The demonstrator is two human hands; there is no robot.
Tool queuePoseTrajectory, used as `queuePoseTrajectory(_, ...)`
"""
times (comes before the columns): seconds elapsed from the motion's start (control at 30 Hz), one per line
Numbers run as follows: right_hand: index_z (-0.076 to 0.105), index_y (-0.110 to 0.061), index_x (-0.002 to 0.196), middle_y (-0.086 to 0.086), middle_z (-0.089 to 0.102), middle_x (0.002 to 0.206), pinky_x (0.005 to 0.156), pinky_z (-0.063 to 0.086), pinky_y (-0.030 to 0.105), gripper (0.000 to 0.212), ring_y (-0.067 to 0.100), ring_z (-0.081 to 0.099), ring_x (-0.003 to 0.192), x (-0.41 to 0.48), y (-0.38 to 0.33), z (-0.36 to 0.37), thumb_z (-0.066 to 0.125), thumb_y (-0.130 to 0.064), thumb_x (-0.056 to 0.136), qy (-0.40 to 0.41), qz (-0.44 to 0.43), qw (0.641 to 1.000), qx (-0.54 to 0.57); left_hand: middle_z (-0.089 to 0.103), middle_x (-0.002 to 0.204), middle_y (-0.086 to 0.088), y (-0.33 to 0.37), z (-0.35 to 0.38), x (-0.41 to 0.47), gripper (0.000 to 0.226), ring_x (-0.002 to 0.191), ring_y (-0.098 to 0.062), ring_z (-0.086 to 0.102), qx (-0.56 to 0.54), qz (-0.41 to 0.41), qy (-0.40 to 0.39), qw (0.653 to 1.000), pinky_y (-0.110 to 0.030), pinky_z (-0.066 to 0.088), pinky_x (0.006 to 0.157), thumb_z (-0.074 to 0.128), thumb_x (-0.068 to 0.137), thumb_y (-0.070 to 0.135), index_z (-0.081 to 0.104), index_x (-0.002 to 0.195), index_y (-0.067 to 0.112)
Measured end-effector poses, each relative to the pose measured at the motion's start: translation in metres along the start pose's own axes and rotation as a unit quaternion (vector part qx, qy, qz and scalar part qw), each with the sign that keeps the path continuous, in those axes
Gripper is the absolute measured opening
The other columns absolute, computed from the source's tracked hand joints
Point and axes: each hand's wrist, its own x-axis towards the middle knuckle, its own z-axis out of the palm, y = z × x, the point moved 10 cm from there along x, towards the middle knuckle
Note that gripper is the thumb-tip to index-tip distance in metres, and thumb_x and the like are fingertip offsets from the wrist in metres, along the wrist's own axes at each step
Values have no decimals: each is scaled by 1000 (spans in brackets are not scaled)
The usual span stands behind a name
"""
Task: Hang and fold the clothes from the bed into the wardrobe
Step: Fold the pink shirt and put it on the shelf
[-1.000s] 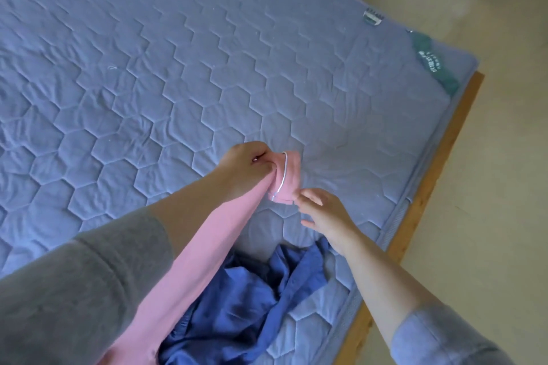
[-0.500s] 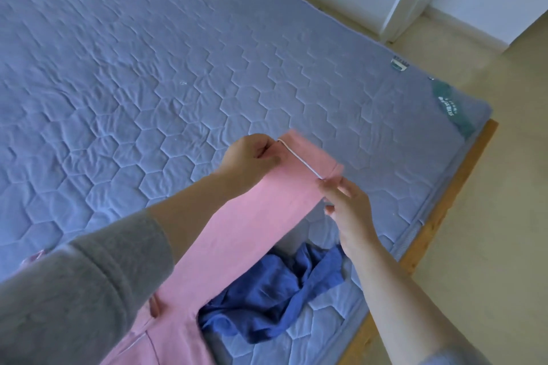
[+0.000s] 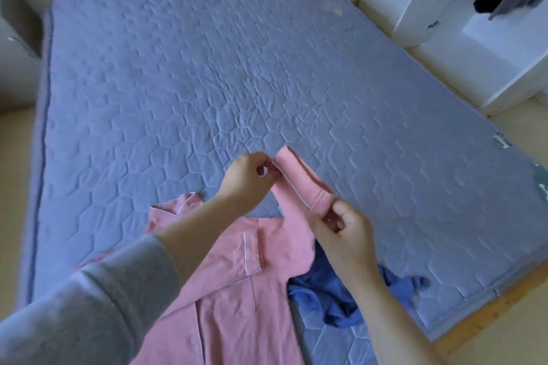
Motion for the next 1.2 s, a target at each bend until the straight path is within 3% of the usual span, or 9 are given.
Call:
queuePoseTrajectory(0.17,55,-18,70,-7,53,52,48,41,23,16,3,42,49,-31,-38,98,64,-31,72,-101,-31,994,-39,49,62,6,-78,-70,-40,17,54,-12,47,-49,-111,-17,992,-21,37,52,55,90,13,55,74,20)
queuePoseTrajectory(0.33,51,-26,67,-7,47,51,49,43,29,13,7,43,49,-68,-46,195,60,-25,77,-174,-46,982,-62,61,71,-5,-162,-120,-89,13,65,-21,60,-159,-189,-6,969,-37,56,78,48,90,3,58,86,10)
queuePoseTrajectory(0.53,64,-28,92,-8,62,70,64,52,34,17,12,57,65,-118,-27,310,60,-25,75,-288,-76,947,-122,60,72,-3,-278,-143,-141,18,61,-12,62,-220,-257,35,940,-22,58,65,46,93,4,57,80,10)
queuePoseTrajectory(0.6,60,-21,84,-4,58,66,62,50,33,11,13,51,61,-131,-12,341,60,-26,74,-310,-90,934,-152,57,69,-2,-317,-139,-154,24,54,-6,60,-253,-284,53,923,-20,55,59,46,94,6,55,73,11)
queuePoseTrajectory(0.73,51,-19,73,-3,55,62,53,39,19,14,7,46,56,-155,30,398,63,-23,76,-356,-85,912,-186,56,79,-13,-382,-119,-170,32,75,-25,60,-344,-316,68,882,-40,57,78,47,100,27,57,81,3)
queuePoseTrajectory(0.83,62,-25,88,-8,66,73,64,49,24,10,6,61,67,-179,73,436,63,-19,79,-433,-46,875,-213,57,71,-3,-423,-105,-181,33,71,-20,55,-252,-331,56,908,-27,43,65,54,95,39,60,88,7)
queuePoseTrajectory(0.97,65,-24,112,-10,63,80,74,50,28,33,14,63,77,-195,111,452,63,-16,81,-463,-3,851,-247,62,97,-4,-475,-90,-209,31,89,-20,57,-127,-395,51,909,-24,40,72,70,82,18,61,110,11)
queuePoseTrajectory(1.03,64,-22,124,-14,58,79,75,48,25,41,13,60,77,-191,121,448,61,-13,83,-448,14,856,-255,58,86,-2,-487,-90,-215,21,85,-21,54,-114,-400,80,906,-25,38,68,69,80,12,61,100,9)
queuePoseTrajectory(1.2,66,-20,116,-8,65,86,81,52,32,32,19,66,86,-165,129,430,59,-12,85,-411,18,860,-302,49,67,-3,-484,-104,-204,16,71,-22,49,-115,-363,156,911,-36,40,63,70,80,14,58,77,4)
